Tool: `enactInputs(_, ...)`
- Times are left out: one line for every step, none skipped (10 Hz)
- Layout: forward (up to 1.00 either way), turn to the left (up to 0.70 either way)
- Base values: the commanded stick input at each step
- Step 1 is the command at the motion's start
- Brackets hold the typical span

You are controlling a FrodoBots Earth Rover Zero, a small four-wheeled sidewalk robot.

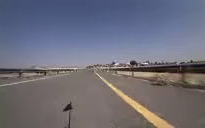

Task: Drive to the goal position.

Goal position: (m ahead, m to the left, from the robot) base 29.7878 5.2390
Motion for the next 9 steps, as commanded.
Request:
enactInputs(1.00, 0.00)
enactInputs(1.00, 0.00)
enactInputs(1.00, 0.00)
enactInputs(1.00, 0.02)
enactInputs(1.00, 0.17)
enactInputs(1.00, 0.36)
enactInputs(1.00, 0.39)
enactInputs(1.00, 0.12)
enactInputs(1.00, 0.00)
